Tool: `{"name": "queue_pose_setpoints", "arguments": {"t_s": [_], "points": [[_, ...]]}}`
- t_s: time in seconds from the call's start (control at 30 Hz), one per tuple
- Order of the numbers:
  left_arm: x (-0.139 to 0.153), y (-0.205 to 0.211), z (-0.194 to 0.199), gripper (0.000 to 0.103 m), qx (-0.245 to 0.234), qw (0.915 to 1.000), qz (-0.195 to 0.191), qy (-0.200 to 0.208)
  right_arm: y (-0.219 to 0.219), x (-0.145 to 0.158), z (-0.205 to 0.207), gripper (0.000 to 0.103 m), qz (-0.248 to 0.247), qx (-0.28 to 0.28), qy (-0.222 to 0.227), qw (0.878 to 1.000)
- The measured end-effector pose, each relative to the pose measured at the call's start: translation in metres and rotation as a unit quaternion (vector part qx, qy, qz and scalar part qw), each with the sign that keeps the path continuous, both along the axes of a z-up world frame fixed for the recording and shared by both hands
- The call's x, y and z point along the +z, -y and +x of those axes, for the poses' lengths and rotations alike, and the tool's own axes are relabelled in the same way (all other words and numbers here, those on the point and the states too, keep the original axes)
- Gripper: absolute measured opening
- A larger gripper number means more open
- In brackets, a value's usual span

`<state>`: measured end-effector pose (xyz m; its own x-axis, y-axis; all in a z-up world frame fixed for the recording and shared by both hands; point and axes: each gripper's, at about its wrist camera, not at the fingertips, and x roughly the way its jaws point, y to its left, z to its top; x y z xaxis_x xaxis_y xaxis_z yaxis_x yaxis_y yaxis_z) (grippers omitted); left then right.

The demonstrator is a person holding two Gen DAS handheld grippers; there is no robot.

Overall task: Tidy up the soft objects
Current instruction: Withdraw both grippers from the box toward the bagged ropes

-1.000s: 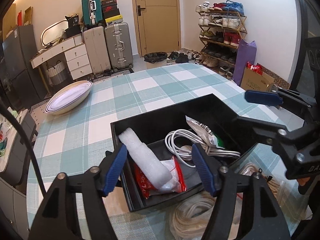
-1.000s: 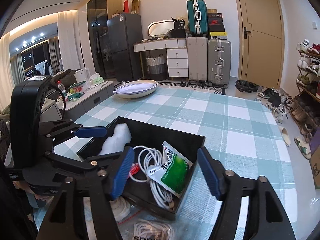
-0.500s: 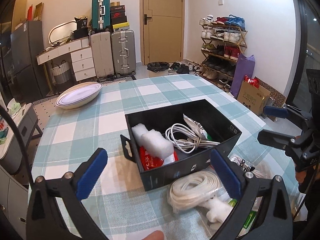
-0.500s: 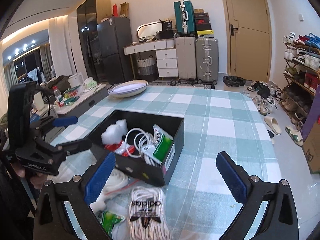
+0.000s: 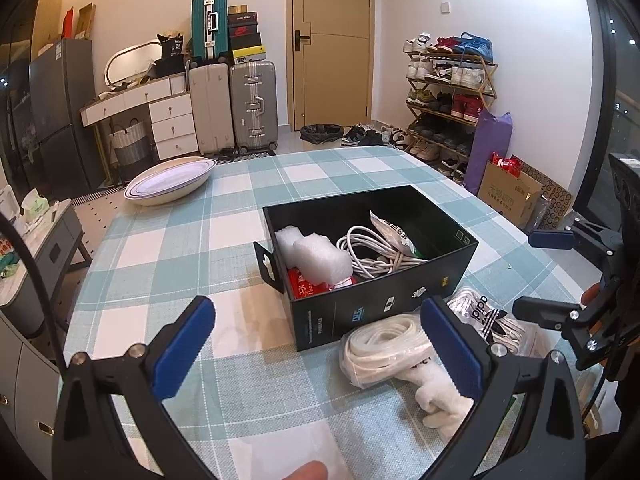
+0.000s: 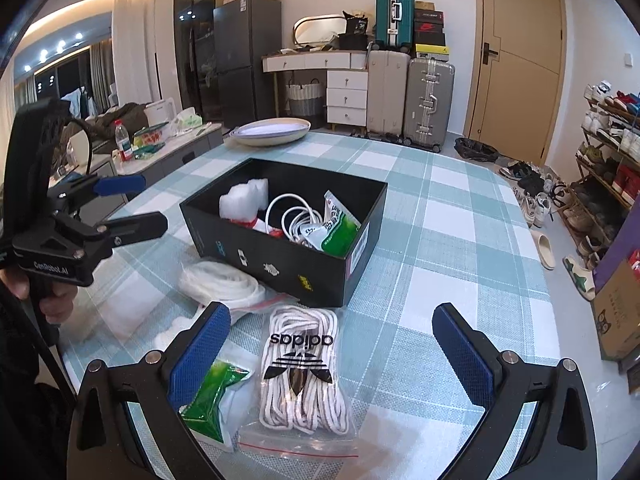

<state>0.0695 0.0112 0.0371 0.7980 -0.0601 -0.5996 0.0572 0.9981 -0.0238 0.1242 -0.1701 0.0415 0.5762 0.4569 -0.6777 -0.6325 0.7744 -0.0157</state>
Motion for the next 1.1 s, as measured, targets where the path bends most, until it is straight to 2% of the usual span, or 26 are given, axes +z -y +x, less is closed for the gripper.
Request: {"name": "queue_pose_setpoints", "arguments": {"t_s": [0.43,0.83,1.1], "points": [[-0.008,0.003,0.004,0.103,-0.019,0.9995,-0.016,-0.021,-0.007,-0.031,0.01,0.103,-0.063,-0.002,-0.035,0.997],[-0.015,0.013,0.006,0.103,-0.025,0.9994,0.009,-0.021,-0.017,-0.051,0.009,0.103,-0.094,0.019,-0.058,0.994],[-0.017,0.02,0.004,0.103,-0.037,0.9985,0.031,-0.025,-0.013,-0.058,0.013,0.103,-0.112,0.008,-0.066,0.991]]}}
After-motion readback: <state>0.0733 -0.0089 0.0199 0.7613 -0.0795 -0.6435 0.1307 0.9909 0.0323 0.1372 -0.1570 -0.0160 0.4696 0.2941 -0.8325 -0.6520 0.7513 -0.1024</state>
